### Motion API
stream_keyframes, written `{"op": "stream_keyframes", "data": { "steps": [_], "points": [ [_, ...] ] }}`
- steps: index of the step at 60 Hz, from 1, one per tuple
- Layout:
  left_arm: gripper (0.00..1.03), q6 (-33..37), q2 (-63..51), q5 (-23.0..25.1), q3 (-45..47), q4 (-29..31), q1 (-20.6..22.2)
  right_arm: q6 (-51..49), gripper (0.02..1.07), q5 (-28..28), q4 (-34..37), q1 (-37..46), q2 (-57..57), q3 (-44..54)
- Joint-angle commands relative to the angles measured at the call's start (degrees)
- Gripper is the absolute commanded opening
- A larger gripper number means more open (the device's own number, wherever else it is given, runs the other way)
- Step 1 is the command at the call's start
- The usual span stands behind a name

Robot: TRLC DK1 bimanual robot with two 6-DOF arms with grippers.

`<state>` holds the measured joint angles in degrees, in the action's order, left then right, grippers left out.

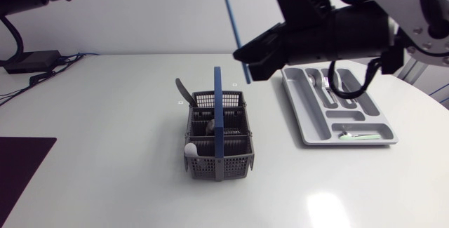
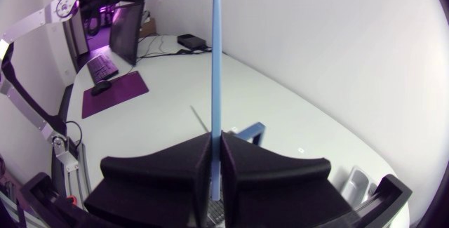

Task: Unload the cutlery basket into the drawer organizer.

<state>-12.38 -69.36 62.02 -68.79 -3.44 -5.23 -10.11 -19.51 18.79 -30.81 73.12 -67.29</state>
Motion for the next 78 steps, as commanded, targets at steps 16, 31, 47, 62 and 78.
{"op": "stream_keyframes", "data": {
  "steps": [16,31,47,62,78],
  "points": [
    [0.66,29.08,0.19,-17.28,5.69,22.87,10.07,3.17,0.08,0.61,-1.03,22.37,-1.14,7.35],
    [0.55,32.07,-1.65,-35.74,7.89,29.63,21.23,3.08,0.08,4.92,-1.74,31.77,9.49,6.73],
    [0.45,29.78,-5.7,-42.07,3.67,40.36,26.24,3.52,0.09,10.98,-0.94,32.74,23.73,1.98],
    [0.42,26.88,-7.63,-46.55,3.14,45.81,30.11,5.01,0.1,13.62,0.55,31.77,33.23,-0.83],
    [0.42,25.21,-9.47,-47.43,3.49,49.5,33.01,5.19,0.23,13.71,0.46,31.86,37.8,-1.18]
  ]
}}
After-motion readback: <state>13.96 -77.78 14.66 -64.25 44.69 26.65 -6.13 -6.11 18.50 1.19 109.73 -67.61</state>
